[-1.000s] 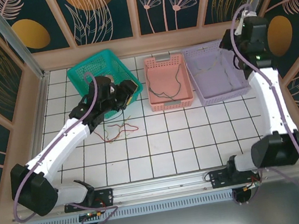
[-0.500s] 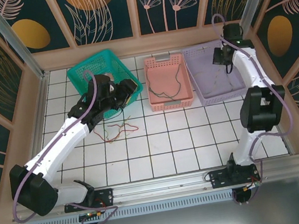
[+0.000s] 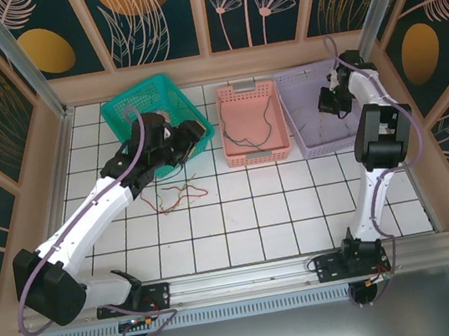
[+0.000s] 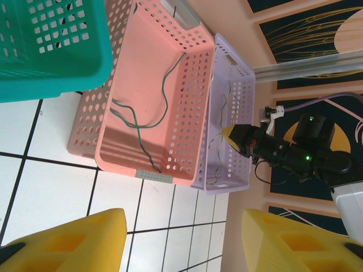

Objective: Untangle the cables

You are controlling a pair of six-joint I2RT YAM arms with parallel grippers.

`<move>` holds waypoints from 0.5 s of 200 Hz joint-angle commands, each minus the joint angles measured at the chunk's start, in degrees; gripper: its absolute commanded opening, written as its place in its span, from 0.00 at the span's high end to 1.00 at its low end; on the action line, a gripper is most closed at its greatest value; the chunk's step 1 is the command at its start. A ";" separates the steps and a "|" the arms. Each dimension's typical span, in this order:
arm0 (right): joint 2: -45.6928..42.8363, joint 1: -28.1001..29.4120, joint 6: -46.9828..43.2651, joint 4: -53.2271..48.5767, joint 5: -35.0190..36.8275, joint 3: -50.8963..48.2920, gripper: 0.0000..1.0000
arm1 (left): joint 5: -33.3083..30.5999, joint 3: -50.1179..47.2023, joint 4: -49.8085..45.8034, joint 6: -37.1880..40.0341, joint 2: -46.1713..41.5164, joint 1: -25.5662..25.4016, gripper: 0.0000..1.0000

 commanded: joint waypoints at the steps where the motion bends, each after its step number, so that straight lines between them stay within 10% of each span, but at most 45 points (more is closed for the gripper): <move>1: 1.60 0.22 2.27 -3.36 1.70 2.92 0.85 | -1.24 -0.34 -1.44 1.27 -1.09 0.51 0.44; 40: -4.04 0.92 5.64 -0.60 9.97 2.48 0.58 | -3.24 0.49 -4.23 2.56 -1.06 0.86 0.42; 100: -14.43 1.29 10.57 2.13 15.37 2.37 0.54 | -7.43 -0.03 -9.28 5.44 -2.68 1.90 0.39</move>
